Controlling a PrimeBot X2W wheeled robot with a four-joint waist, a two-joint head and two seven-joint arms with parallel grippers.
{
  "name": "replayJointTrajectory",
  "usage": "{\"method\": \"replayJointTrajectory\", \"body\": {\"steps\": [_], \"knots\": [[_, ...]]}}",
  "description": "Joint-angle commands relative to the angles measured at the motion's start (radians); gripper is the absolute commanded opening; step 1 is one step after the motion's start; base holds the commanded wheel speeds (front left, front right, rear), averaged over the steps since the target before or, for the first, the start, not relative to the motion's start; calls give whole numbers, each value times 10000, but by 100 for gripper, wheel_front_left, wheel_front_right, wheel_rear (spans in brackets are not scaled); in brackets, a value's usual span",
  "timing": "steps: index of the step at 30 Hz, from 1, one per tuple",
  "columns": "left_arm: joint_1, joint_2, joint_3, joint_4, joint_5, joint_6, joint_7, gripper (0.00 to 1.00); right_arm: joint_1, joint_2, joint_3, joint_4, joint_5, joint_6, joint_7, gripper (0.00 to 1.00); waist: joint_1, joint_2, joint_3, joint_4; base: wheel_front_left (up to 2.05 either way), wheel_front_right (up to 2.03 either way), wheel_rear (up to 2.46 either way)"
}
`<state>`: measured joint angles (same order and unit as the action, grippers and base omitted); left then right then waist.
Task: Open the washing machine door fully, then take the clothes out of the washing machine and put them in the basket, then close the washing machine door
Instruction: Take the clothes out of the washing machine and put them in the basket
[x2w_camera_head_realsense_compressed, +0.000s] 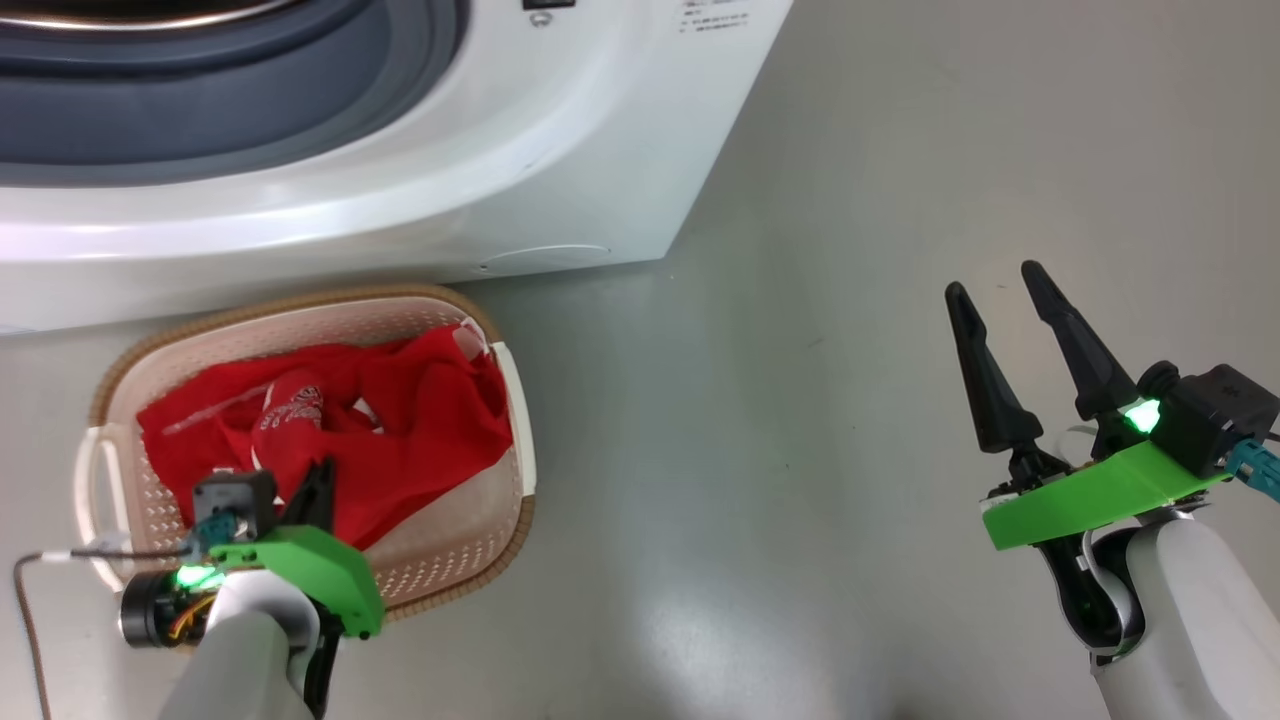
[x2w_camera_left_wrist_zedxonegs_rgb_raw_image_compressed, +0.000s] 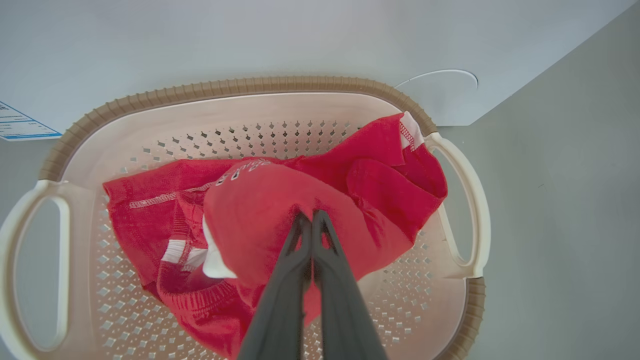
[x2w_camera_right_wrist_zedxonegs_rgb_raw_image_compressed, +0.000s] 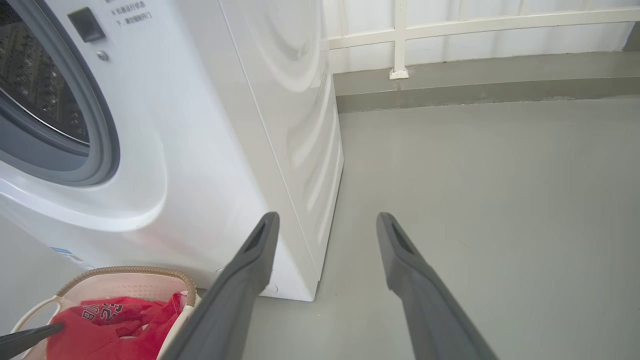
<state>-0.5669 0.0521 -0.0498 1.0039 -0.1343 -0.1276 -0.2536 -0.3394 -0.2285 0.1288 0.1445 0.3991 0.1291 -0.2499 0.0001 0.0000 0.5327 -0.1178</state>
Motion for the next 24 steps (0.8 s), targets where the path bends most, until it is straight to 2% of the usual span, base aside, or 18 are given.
{"method": "replayJointTrajectory", "body": {"steps": [1,9,14,15,16,18,19,20,21,24], "knots": [[-251,227,115,321,107,-29,-82,0,24,-25,216,-242,-33,16,-118,100,-1,0,159,-152,0,0,0],[-1473,450,27,2159,53,-29,-82,0,-190,55,257,-279,-12,16,-118,100,-1,0,538,-440,0,0,0],[-1911,609,60,2576,-62,38,-82,0,-326,85,221,-303,-9,16,-118,100,-1,0,706,-545,0,0,0],[-1962,634,57,2617,-78,40,-82,5,-338,84,207,-305,-9,16,-118,100,-1,0,719,-548,0,0,0],[-1998,658,52,2650,-94,40,-82,21,-340,83,193,-304,-12,16,-118,100,-1,0,721,-547,0,0,0],[-2061,701,73,2685,-150,46,-82,61,-328,80,160,-295,-25,16,-118,100,-1,0,705,-530,0,0,0],[-2079,710,70,2691,-168,45,-82,89,-317,81,141,-282,-35,16,-118,100,-1,0,682,-516,0,0,0],[-2079,710,70,2691,-168,45,-82,89,-317,81,141,-282,-35,16,-118,100,-1,0,682,-516,0,0,0],[-2073,710,78,2599,-217,39,-82,100,-287,84,106,-257,-54,16,-118,100,-1,0,618,-479,0,0,0],[-1950,685,126,2325,-321,29,-82,100,-227,77,92,-226,-76,16,-118,100,-1,0,469,-400,0,0,0]]}}
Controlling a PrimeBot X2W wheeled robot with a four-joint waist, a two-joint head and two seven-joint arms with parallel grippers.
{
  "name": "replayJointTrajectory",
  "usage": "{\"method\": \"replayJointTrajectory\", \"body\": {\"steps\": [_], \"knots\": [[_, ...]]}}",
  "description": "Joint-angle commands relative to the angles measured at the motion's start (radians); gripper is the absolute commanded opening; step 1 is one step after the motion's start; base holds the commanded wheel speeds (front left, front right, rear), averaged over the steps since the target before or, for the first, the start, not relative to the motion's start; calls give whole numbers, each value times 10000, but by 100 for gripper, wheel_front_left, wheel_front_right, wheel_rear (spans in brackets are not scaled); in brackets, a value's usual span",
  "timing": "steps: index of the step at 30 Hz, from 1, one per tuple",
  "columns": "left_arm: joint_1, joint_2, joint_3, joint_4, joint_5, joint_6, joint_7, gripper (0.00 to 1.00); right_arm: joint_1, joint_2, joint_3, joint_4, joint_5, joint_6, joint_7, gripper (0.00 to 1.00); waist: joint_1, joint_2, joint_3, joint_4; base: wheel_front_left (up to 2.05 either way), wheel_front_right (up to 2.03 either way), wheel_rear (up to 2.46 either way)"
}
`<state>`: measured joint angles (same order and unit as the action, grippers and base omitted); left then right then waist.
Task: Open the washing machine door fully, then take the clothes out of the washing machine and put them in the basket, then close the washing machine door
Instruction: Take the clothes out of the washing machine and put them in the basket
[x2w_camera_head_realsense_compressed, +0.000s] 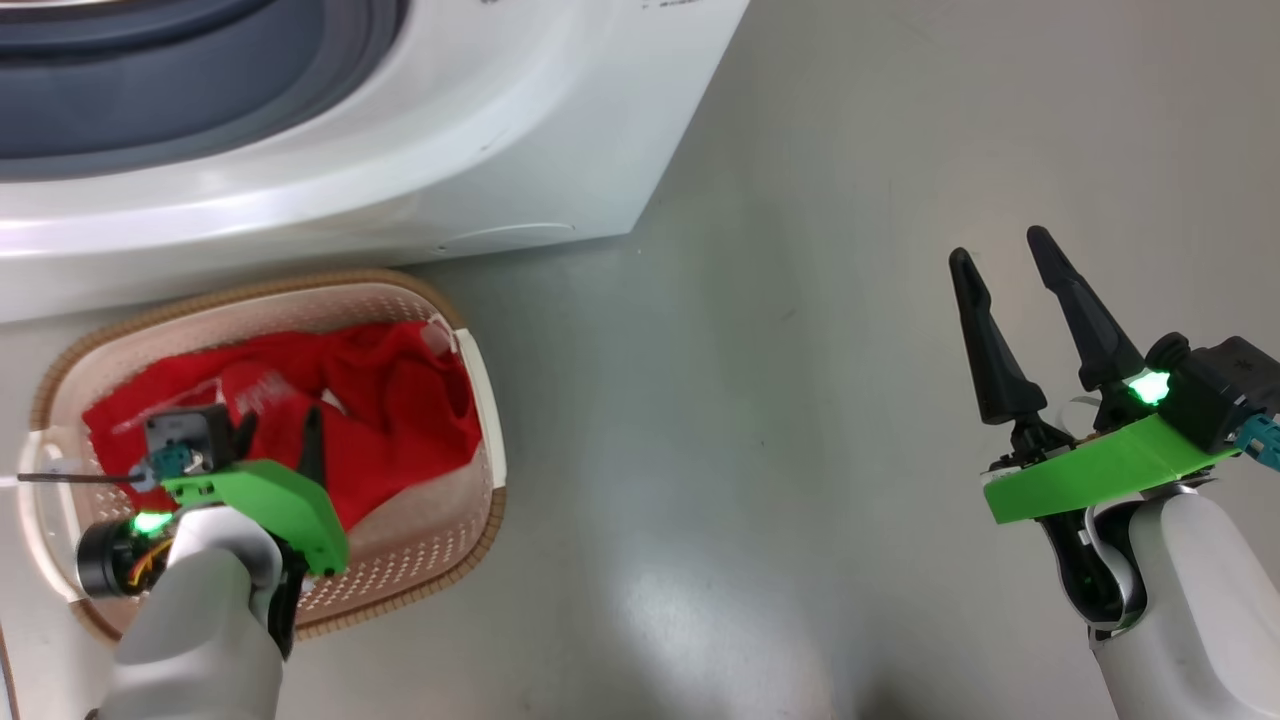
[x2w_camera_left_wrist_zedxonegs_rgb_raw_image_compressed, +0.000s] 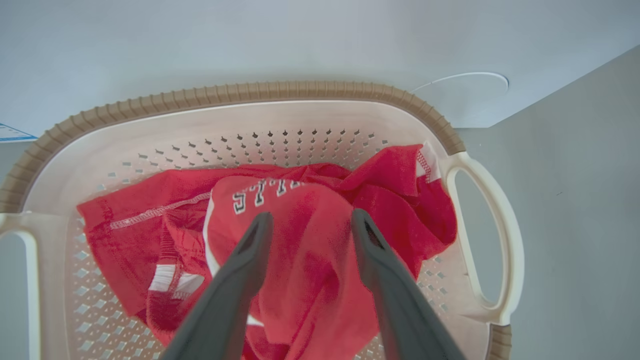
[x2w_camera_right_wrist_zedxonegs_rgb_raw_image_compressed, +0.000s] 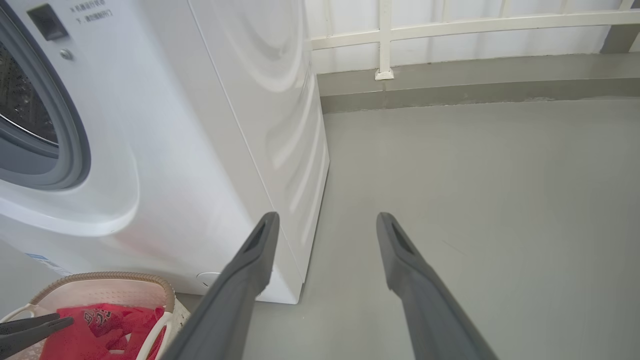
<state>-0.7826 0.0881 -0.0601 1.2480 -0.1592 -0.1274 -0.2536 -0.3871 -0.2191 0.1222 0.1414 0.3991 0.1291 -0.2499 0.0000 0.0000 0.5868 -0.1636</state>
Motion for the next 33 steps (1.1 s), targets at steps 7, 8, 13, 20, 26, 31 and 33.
{"method": "replayJointTrajectory", "body": {"steps": [7,8,13,20,26,31,33], "knots": [[677,301,354,-968,-272,1,-82,100,428,-78,176,-119,-75,16,-118,100,0,0,-475,232,0,0,0],[751,300,375,-1110,-293,-2,-82,100,457,-89,180,-104,-73,16,-118,100,0,0,-542,254,0,0,0],[1142,266,514,-1904,-374,-14,-82,100,658,-154,182,-37,-78,16,-118,100,0,0,-956,378,0,0,0],[1813,201,717,-2899,-378,-23,-82,100,992,-242,260,87,-82,16,-118,100,0,0,-1734,499,0,0,0],[2485,175,903,-4006,-274,-28,-82,100,1308,-329,301,186,-74,16,-118,100,0,0,-2408,563,0,0,0],[3147,107,1031,-5335,-172,-30,-82,100,1588,-423,293,250,-64,16,-118,100,0,0,-2886,611,0,0,0],[3424,137,1098,-5876,-105,-31,-82,100,1698,-454,284,254,-69,16,-118,100,0,0,-3048,623,0,0,0]]}}
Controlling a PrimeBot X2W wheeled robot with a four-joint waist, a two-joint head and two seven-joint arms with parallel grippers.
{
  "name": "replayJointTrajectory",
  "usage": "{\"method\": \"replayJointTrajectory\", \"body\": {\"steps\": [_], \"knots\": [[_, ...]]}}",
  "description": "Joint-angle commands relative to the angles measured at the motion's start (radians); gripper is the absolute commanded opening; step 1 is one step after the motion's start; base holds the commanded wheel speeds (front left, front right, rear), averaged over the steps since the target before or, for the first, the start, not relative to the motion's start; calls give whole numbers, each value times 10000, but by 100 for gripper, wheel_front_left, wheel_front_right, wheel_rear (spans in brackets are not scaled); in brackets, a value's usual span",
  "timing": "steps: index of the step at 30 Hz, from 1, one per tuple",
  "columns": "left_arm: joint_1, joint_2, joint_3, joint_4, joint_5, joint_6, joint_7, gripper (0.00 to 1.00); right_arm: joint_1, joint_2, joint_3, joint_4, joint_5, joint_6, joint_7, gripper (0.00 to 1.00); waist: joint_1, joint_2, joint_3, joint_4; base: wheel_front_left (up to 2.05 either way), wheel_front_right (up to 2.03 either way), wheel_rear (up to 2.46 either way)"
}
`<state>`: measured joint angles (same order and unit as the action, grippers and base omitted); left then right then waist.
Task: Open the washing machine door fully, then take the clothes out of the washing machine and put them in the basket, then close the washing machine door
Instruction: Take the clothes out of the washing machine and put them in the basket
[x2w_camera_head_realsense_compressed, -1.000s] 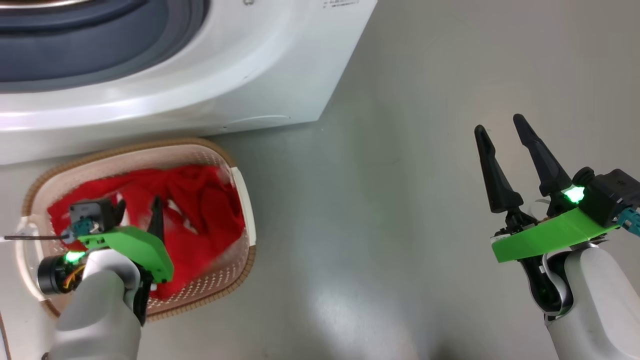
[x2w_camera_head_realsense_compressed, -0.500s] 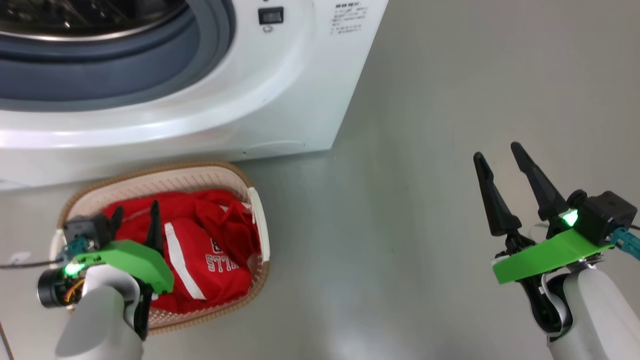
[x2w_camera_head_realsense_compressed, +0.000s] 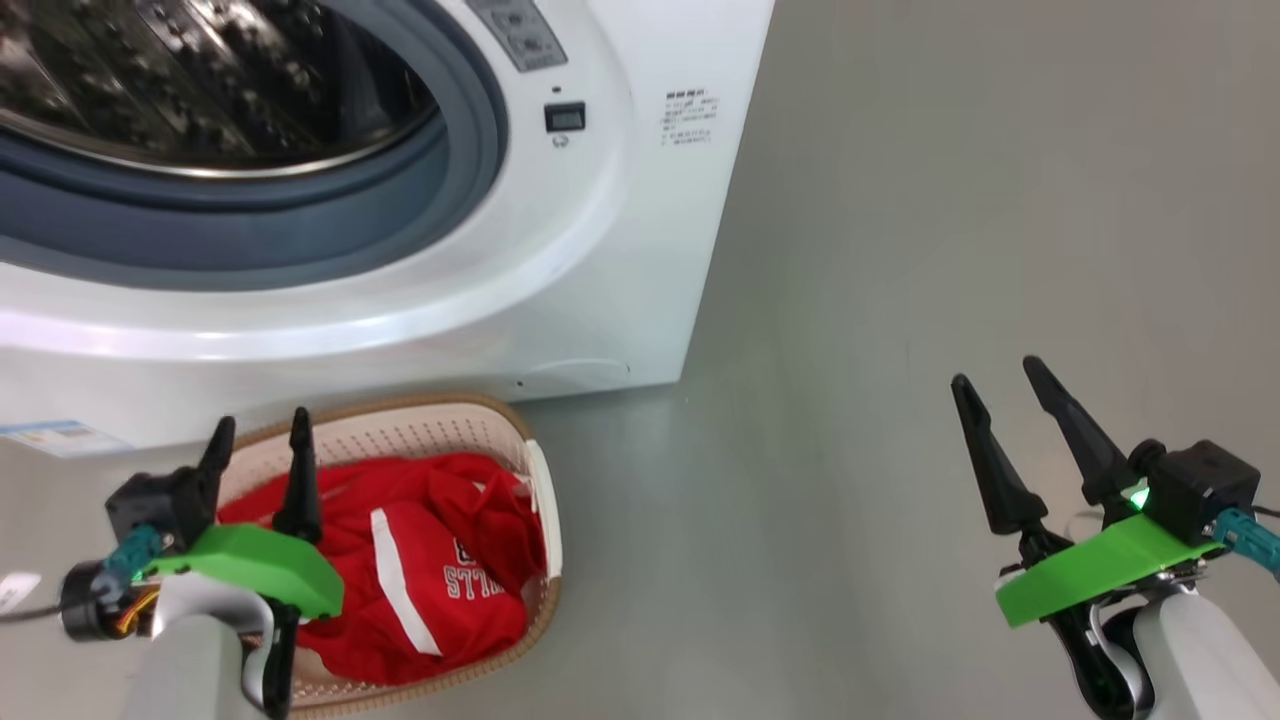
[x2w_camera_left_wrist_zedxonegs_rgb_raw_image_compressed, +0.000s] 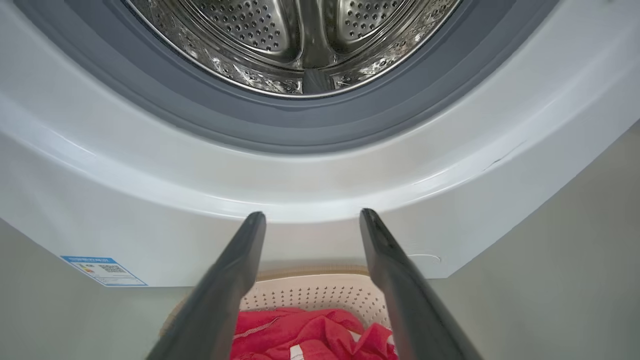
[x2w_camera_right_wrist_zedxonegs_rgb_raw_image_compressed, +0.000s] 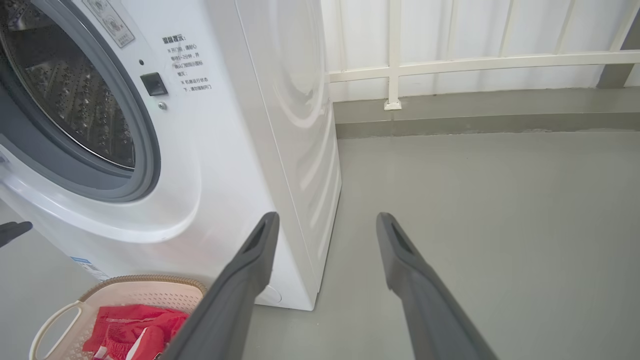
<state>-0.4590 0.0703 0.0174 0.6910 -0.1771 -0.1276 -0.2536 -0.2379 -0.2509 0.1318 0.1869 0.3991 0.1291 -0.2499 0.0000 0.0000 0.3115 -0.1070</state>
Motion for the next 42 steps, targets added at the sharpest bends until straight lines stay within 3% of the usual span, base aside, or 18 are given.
{"method": "replayJointTrajectory", "body": {"steps": [1,23,42], "knots": [[338,313,365,-572,106,-29,-82,100,267,-152,176,-199,-71,16,-118,100,0,0,-376,68,0,0,0],[3822,-54,1320,-4924,442,1,-82,100,1464,-252,-249,-251,-118,16,-118,100,0,0,-1485,55,0,0,0],[4123,-192,1450,-5439,468,23,-82,100,1501,-198,-365,-280,-149,16,-118,100,0,0,-1464,-22,0,0,0]]}}
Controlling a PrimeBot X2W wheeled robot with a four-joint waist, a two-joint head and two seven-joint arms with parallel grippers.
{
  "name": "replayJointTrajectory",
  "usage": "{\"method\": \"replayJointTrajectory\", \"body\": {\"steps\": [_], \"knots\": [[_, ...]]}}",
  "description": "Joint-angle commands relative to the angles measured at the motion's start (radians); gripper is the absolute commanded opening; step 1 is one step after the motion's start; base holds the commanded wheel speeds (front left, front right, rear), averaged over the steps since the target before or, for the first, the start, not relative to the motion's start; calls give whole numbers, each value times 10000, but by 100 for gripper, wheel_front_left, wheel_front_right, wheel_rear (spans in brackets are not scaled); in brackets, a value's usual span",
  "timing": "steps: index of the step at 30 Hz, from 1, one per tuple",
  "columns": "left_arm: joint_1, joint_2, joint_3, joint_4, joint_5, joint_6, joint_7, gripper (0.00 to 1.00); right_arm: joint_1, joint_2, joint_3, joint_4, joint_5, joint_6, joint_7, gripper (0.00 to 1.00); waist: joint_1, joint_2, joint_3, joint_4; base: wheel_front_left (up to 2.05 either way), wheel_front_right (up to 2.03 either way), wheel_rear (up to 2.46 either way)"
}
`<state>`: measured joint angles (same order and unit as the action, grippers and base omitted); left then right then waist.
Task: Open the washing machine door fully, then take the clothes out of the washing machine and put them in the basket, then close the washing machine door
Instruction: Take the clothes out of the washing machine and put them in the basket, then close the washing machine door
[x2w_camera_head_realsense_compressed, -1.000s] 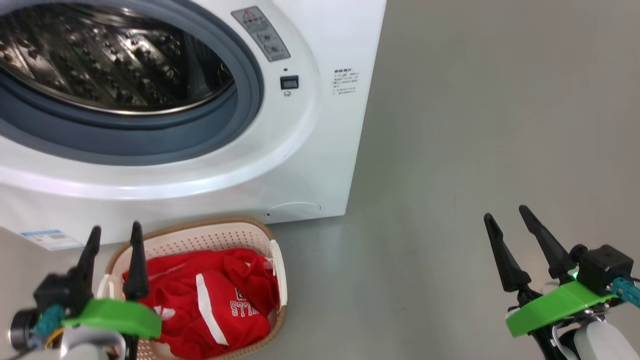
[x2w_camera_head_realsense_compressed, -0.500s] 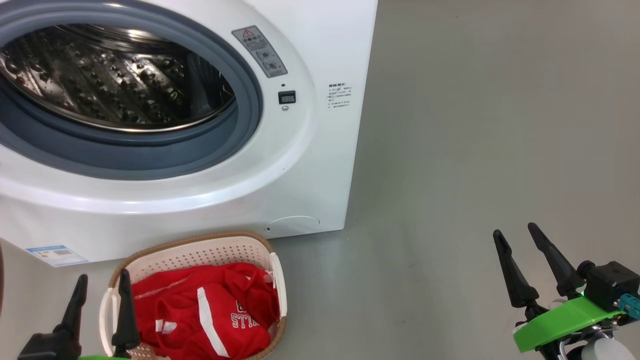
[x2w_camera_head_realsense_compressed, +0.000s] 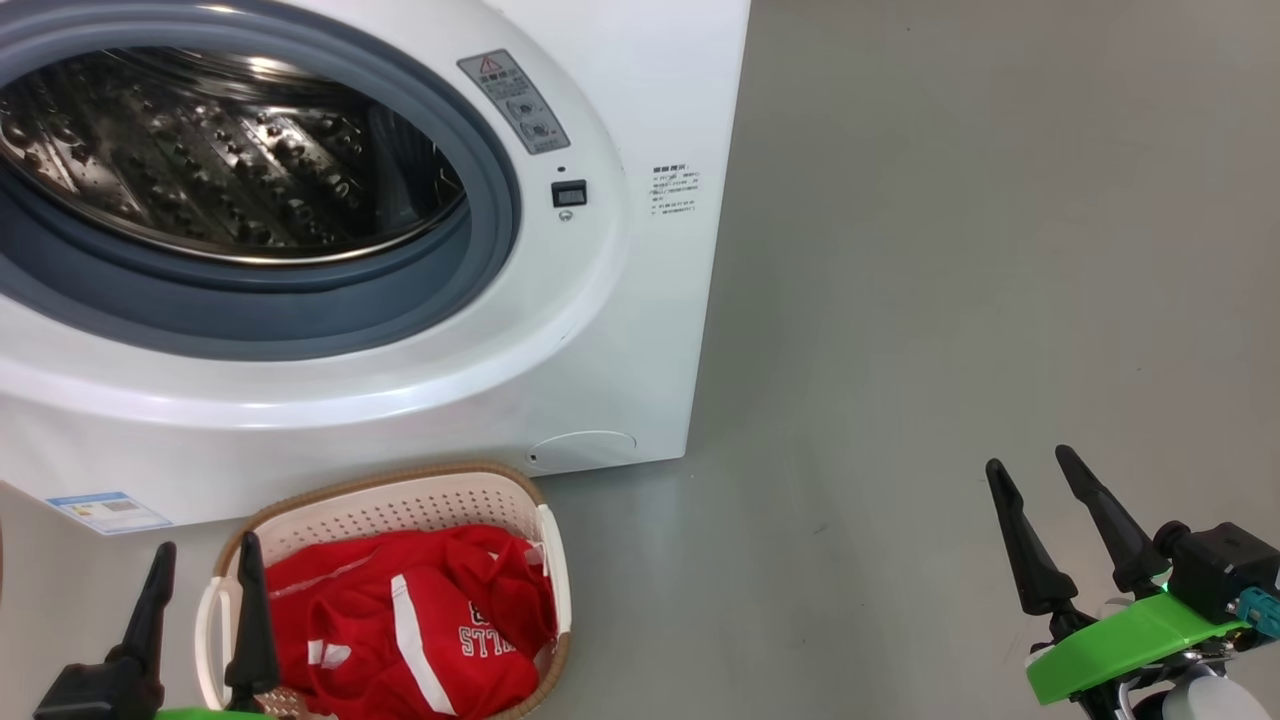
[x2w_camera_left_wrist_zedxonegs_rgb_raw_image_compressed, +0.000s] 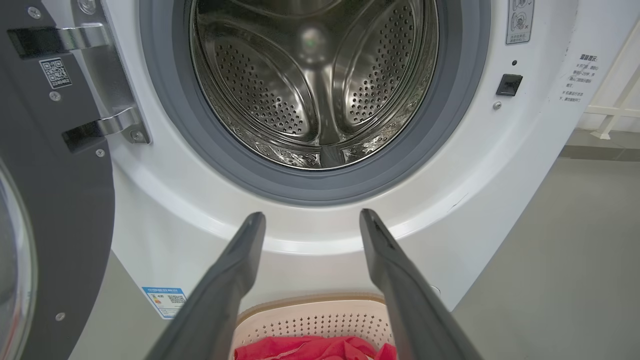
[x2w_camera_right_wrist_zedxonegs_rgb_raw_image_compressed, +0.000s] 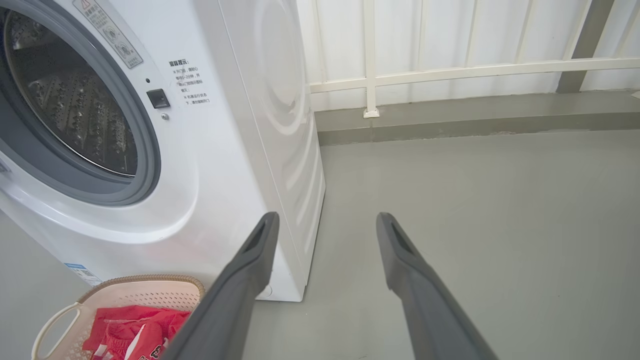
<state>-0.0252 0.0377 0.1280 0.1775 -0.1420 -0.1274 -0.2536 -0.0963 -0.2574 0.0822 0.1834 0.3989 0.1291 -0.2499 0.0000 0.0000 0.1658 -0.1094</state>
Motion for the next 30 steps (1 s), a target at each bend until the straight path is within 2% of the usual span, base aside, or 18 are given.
{"method": "replayJointTrajectory", "body": {"steps": [1,13,30], "knots": [[-211,133,346,-306,104,20,-82,100,94,-133,126,-245,-146,16,-118,100,0,0,-14,6,0,0,0],[-141,127,270,-263,57,92,-82,100,198,-170,110,-267,-143,16,-119,100,0,0,-93,83,-28,28,0],[-57,126,196,-314,33,56,-82,100,263,-228,147,-303,-129,16,-119,100,0,0,-139,132,-133,133,0]]}}
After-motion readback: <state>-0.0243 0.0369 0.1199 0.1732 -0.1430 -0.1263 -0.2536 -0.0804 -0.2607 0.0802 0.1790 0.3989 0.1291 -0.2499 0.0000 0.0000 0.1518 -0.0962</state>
